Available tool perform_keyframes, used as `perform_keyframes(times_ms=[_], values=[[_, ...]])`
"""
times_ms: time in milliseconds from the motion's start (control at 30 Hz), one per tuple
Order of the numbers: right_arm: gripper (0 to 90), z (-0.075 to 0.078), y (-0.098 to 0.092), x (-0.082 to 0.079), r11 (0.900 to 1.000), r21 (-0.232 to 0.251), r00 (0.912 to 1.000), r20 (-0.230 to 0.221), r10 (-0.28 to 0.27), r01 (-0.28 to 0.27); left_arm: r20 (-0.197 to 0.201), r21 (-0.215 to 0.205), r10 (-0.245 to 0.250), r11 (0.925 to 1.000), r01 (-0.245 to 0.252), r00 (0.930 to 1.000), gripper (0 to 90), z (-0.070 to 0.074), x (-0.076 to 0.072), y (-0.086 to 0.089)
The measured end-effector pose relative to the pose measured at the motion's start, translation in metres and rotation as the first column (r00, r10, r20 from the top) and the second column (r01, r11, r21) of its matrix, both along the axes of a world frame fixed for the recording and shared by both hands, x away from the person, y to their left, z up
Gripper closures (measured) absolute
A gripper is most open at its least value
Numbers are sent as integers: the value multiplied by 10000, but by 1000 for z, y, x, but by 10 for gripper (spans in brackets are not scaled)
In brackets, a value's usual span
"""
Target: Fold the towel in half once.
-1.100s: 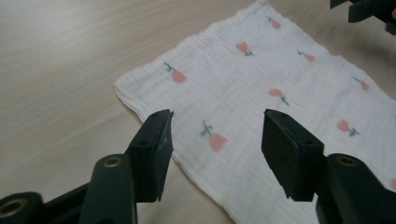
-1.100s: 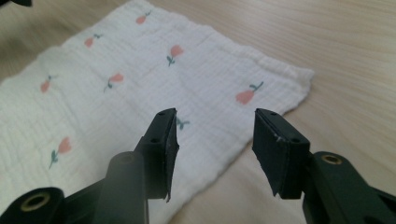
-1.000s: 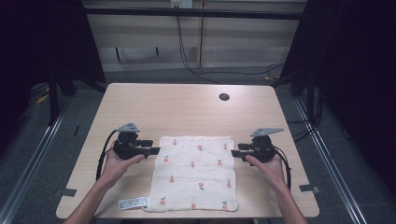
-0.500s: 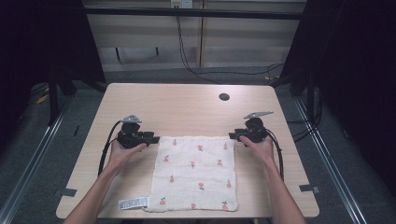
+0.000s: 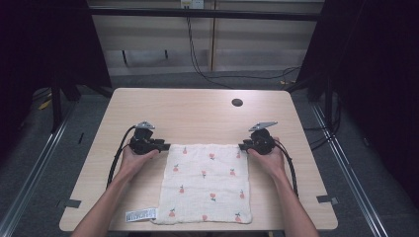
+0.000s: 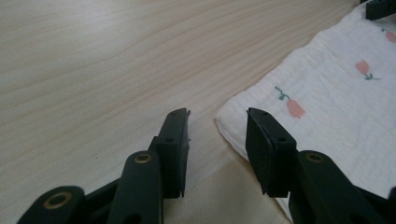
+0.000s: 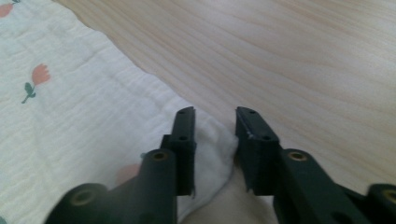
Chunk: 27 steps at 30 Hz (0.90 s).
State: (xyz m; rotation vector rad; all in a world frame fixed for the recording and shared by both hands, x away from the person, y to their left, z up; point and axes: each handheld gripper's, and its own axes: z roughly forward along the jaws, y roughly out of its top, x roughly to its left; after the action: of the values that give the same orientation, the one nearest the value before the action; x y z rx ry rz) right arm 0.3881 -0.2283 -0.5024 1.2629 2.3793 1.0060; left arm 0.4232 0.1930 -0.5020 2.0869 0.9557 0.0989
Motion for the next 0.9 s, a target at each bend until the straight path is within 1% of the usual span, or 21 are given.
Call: perform_keyframes(times_ms=[67, 100, 133, 200, 233, 267, 300, 367, 400, 433, 467, 500, 533, 567, 600, 633, 700, 733, 833, 867, 900], values=[[817, 0, 1, -1, 10000, 38, 10000, -59, 73, -73, -64, -321, -12, 9995, 10, 10000, 593, -2, 0, -3], [849, 0, 1, -1, 9999, 85, 9999, -31, 132, -132, 42, -136, -61, 9999, 61, 10000, 594, -2, 0, -5], [863, 0, 0, -1, 9995, 236, 9997, -113, 194, -192, 7, -239, -21, 9997, 22, 10000, 599, -3, 0, -7], [870, 0, -1, -1, 9990, 418, 9997, -192, 169, -161, 23, -107, -169, 9998, 169, 9999, 602, -5, 0, -11], [872, 0, -1, -1, 9983, 544, 9997, -119, 229, -223, 37, -35, -194, 9998, 194, 9998, 606, -4, 0, -12], [872, 0, -1, -1, 9974, 671, 9995, -142, 273, -263, 36, -96, -173, 9998, 174, 9998, 607, -5, 0, -13], [872, 0, 0, -2, 9977, 616, 9994, -141, 303, -294, 41, -83, -149, 9999, 150, 9999, 607, -5, 1, -14], [872, 1, 1, -3, 9979, 575, 9995, -106, 304, -298, 239, 24, -199, 9998, 198, 9995, 615, -5, -1, -15], [872, 2, 2, -3, 9978, 583, 9995, -67, 306, -302, 140, -52, -275, 9996, 276, 9995, 620, -5, -1, -16], [872, 2, 1, -3, 9974, 633, 9994, -2, 341, -341, 110, -8, -324, 9995, 324, 9994, 641, -5, -2, -17], [872, 3, 1, -3, 9971, 720, 9996, -44, 269, -265, 279, 199, -337, 9993, 332, 9990, 664, -4, -3, -19], [872, 3, 1, -3, 9967, 788, 9998, -36, 215, -211, 347, 400, -431, 9983, 417, 9985, 700, -4, -4, -21], [872, 4, 0, -3, 9961, 847, 9997, 14, 250, -250, 360, 474, -542, 9975, 524, 9979, 735, -4, -5, -22], [873, 4, 0, -4, 9956, 902, 9997, 36, 245, -247, 513, 668, -398, 9971, 363, 9979, 799, -4, -6, -23], [873, 5, 1, -5, 9951, 952, 9996, 73, 260, -266, 507, 680, -405, 9970, 370, 9979, 858, -4, -5, -23], [873, 5, 1, -7, 9953, 948, 9998, 61, 208, -213, 332, 501, -397, 9980, 380, 9987, 872, -4, -4, -21], [874, 4, 3, -12, 9923, 1188, 9993, 196, 319, -341, 250, 317, -302, 9991, 294, 9992, 880, -5, -4, -17], [874, 3, 4, -15, 9914, 1259, 9992, 244, 323, -351, 140, 90, -262, 9996, 261, 9996, 881, -6, -3, -16], [875, 6, 5, -19, 9921, 1178, 9988, 275, 411, -441, -40, -379, -233, 9990, 232, 9997, 881, -5, -4, -12], [875, 9, 3, -20, 9893, 1386, 9986, 356, 398, -444, -46, -415, -239, 9989, 237, 9997, 881, -3, -4, -11], [876, 11, 2, -21, 9867, 1575, 9987, 374, 360, -415, 65, -448, -203, 9988, 206, 9998, 882, 0, -5, -10]])
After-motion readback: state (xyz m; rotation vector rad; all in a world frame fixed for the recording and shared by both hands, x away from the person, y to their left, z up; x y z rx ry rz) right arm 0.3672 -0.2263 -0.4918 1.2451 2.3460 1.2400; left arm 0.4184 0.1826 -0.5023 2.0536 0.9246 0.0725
